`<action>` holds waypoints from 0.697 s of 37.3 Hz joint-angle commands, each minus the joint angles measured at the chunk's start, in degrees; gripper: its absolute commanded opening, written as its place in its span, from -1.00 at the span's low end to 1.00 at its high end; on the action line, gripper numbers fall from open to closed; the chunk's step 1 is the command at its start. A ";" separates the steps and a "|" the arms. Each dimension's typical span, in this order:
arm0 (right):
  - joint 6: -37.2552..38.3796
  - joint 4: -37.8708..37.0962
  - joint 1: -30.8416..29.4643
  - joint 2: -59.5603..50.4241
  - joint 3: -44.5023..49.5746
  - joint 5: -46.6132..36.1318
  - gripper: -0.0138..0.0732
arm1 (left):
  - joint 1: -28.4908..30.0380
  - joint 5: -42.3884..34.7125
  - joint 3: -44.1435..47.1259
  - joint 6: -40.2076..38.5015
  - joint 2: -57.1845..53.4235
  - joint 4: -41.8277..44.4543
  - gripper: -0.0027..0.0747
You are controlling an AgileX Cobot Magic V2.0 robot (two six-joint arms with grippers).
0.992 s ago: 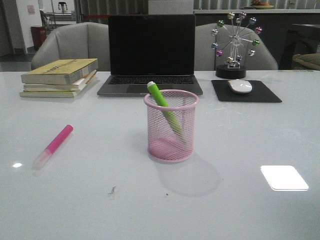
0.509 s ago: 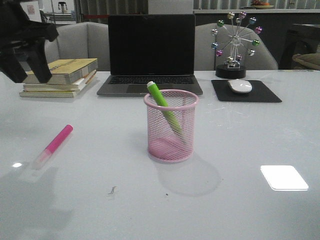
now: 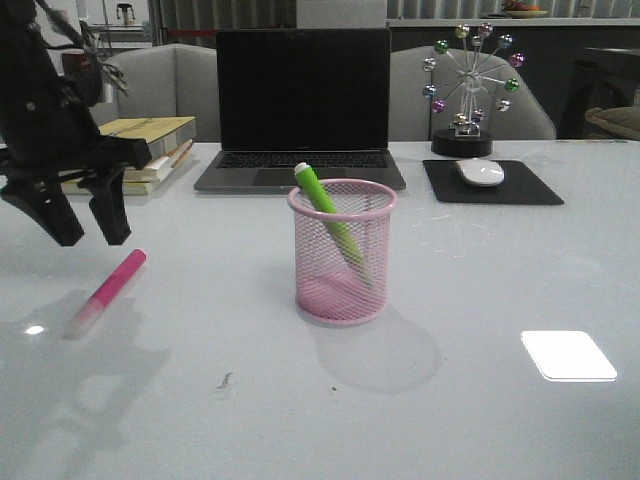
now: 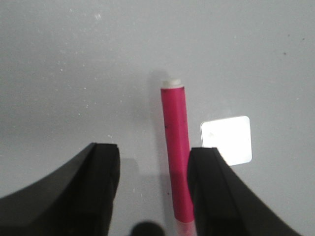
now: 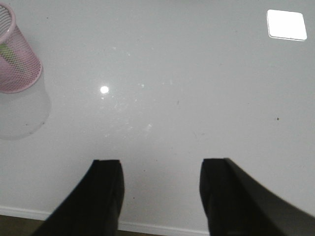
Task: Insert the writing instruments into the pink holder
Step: 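Lower the left gripper over the pink marker and close on it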
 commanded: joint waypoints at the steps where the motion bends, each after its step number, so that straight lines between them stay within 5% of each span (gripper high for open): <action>1: -0.07 -0.23 -0.34 -0.06 -1.51 -3.50 0.39 | -0.87 -0.41 -1.84 -0.02 -1.74 -1.24 0.07; 21: -0.07 -1.17 -0.34 -0.06 -1.51 -2.73 0.39 | -3.11 -1.58 -1.94 -0.02 3.88 -1.38 0.06; 26: -0.07 -1.30 -0.34 -0.06 -1.51 -2.24 0.39 | -3.21 -0.80 -1.94 -0.02 5.19 -1.38 -0.06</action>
